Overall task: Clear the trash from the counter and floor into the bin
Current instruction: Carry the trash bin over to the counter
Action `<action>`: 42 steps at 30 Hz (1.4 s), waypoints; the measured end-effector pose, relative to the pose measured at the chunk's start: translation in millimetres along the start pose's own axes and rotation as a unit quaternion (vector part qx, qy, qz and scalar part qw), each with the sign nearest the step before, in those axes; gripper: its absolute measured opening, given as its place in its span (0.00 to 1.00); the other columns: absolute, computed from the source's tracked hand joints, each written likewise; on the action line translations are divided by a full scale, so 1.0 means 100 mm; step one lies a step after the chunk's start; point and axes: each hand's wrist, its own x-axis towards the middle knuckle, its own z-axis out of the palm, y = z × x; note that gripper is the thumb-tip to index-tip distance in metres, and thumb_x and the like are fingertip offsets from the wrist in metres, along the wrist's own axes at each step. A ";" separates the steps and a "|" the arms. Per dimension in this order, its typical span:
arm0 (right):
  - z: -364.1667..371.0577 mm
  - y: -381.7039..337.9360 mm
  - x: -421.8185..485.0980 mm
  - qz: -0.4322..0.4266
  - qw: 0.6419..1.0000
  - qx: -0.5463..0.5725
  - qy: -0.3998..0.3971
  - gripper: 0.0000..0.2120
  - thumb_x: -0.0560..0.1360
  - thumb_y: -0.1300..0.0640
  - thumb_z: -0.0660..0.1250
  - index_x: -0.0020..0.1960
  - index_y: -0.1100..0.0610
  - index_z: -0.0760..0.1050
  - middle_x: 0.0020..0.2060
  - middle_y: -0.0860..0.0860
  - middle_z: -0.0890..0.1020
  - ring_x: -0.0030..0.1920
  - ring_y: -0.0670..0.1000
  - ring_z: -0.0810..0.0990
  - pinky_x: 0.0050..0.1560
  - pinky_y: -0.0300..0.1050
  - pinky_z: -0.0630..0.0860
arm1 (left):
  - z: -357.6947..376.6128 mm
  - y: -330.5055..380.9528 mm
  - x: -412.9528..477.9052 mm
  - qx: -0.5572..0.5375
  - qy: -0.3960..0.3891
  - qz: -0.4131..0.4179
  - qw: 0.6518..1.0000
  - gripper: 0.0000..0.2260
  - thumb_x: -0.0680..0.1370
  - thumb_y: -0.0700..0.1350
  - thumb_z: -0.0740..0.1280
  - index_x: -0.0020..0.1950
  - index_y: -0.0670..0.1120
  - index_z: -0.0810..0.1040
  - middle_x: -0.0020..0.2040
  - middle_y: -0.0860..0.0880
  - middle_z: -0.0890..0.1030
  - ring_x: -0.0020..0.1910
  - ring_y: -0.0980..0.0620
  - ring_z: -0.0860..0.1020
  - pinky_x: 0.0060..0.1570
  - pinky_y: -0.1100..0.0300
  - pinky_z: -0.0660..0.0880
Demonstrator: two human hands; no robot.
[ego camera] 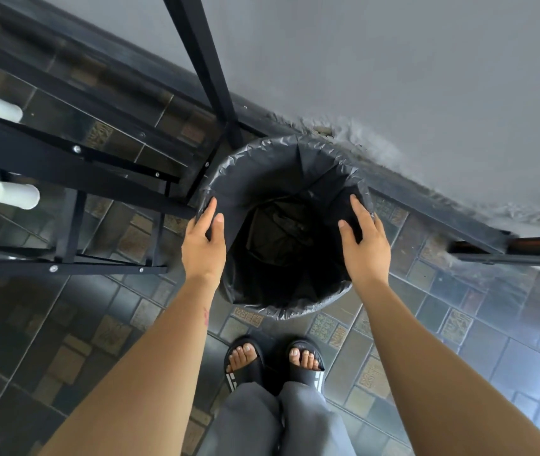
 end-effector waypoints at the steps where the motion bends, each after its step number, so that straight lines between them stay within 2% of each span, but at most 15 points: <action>1: -0.13 -0.09 -0.10 -0.001 1.000 0.000 0.001 0.22 0.82 0.48 0.59 0.74 0.37 0.62 0.77 0.49 0.61 0.72 0.50 0.67 0.70 0.50 0.66 | -0.09 0.12 -0.11 0.002 0.002 0.000 1.000 0.17 0.83 0.54 0.59 0.72 0.62 0.72 0.77 0.50 0.66 0.74 0.52 0.66 0.70 0.59 0.61; 4: -0.53 -0.41 -0.44 -0.005 1.000 0.002 0.005 0.22 0.82 0.48 0.59 0.74 0.36 0.62 0.77 0.49 0.61 0.74 0.52 0.65 0.70 0.53 0.66 | -0.41 0.51 -0.48 0.006 0.005 0.005 1.000 0.17 0.83 0.54 0.59 0.72 0.61 0.72 0.77 0.49 0.66 0.74 0.51 0.66 0.71 0.57 0.61; 9: -1.27 -1.04 -1.11 -0.027 1.000 0.002 0.010 0.21 0.82 0.47 0.58 0.74 0.37 0.62 0.77 0.49 0.61 0.75 0.53 0.63 0.71 0.53 0.65 | -1.08 1.15 -1.12 0.001 0.019 0.018 1.000 0.17 0.83 0.55 0.58 0.72 0.61 0.73 0.74 0.51 0.69 0.72 0.50 0.68 0.72 0.52 0.63; 14: -1.89 -1.60 -1.82 -0.051 0.998 0.016 0.020 0.20 0.82 0.45 0.57 0.73 0.36 0.63 0.76 0.47 0.64 0.72 0.54 0.68 0.69 0.54 0.69 | -1.75 1.74 -1.79 -0.008 0.036 0.030 0.999 0.17 0.84 0.56 0.57 0.72 0.61 0.73 0.75 0.52 0.69 0.72 0.50 0.69 0.71 0.51 0.63; 20: -2.46 -2.07 -2.52 -0.095 0.995 0.028 0.022 0.19 0.82 0.47 0.56 0.73 0.37 0.65 0.73 0.47 0.68 0.70 0.54 0.70 0.67 0.52 0.70 | -2.42 2.14 -2.43 -0.033 0.050 0.043 0.997 0.17 0.83 0.56 0.57 0.71 0.59 0.74 0.74 0.49 0.70 0.72 0.45 0.70 0.72 0.44 0.65; 25: -2.78 -2.36 -3.04 -0.149 0.988 0.030 0.002 0.19 0.82 0.47 0.57 0.72 0.38 0.67 0.73 0.46 0.68 0.71 0.53 0.69 0.69 0.50 0.67 | -2.96 2.27 -2.91 -0.065 0.068 0.060 0.994 0.18 0.83 0.55 0.57 0.72 0.57 0.74 0.73 0.49 0.72 0.71 0.46 0.71 0.71 0.45 0.66; 31: -2.79 -2.62 -3.48 -0.202 0.978 0.051 -0.017 0.19 0.82 0.50 0.58 0.71 0.37 0.68 0.71 0.45 0.70 0.66 0.52 0.73 0.64 0.45 0.70 | -3.53 2.18 -3.25 -0.113 0.094 0.095 0.985 0.17 0.83 0.55 0.58 0.72 0.57 0.74 0.74 0.50 0.71 0.72 0.48 0.70 0.72 0.46 0.66; 33: -2.71 -2.72 -3.65 -0.214 0.974 0.062 -0.024 0.19 0.81 0.51 0.59 0.71 0.37 0.68 0.71 0.45 0.70 0.61 0.49 0.75 0.58 0.41 0.70 | -3.75 2.08 -3.34 -0.134 0.113 0.105 0.979 0.17 0.84 0.53 0.58 0.72 0.58 0.74 0.75 0.51 0.70 0.73 0.49 0.68 0.73 0.48 0.65; 35: -2.58 -2.83 -3.84 -0.228 0.970 0.075 -0.029 0.19 0.81 0.51 0.59 0.70 0.36 0.68 0.71 0.45 0.70 0.55 0.48 0.76 0.55 0.42 0.73 | -3.98 1.96 -3.42 -0.161 0.125 0.115 0.972 0.16 0.84 0.51 0.58 0.72 0.58 0.73 0.75 0.51 0.69 0.73 0.50 0.67 0.71 0.54 0.63; 37: -2.44 -2.95 -4.05 -0.243 0.965 0.090 -0.031 0.19 0.81 0.51 0.59 0.70 0.36 0.68 0.71 0.47 0.71 0.60 0.51 0.77 0.62 0.48 0.74 | -4.23 1.83 -3.52 -0.190 0.135 0.129 0.964 0.17 0.85 0.48 0.58 0.72 0.58 0.73 0.75 0.52 0.68 0.73 0.52 0.66 0.67 0.60 0.63; 39: -2.27 -3.09 -4.30 -0.255 0.961 0.099 -0.034 0.19 0.81 0.52 0.59 0.70 0.37 0.68 0.71 0.47 0.71 0.63 0.51 0.75 0.65 0.48 0.72 | -4.51 1.65 -3.59 -0.209 0.144 0.144 0.956 0.17 0.84 0.45 0.59 0.73 0.57 0.73 0.74 0.52 0.69 0.73 0.53 0.67 0.66 0.64 0.62; 42: -1.99 -3.29 -4.67 -0.280 0.952 0.114 -0.045 0.20 0.81 0.54 0.60 0.70 0.38 0.69 0.68 0.47 0.73 0.51 0.46 0.78 0.58 0.46 0.74 | -4.97 1.33 -3.67 -0.220 0.161 0.156 0.950 0.19 0.84 0.43 0.60 0.73 0.60 0.72 0.75 0.52 0.68 0.74 0.53 0.65 0.73 0.58 0.62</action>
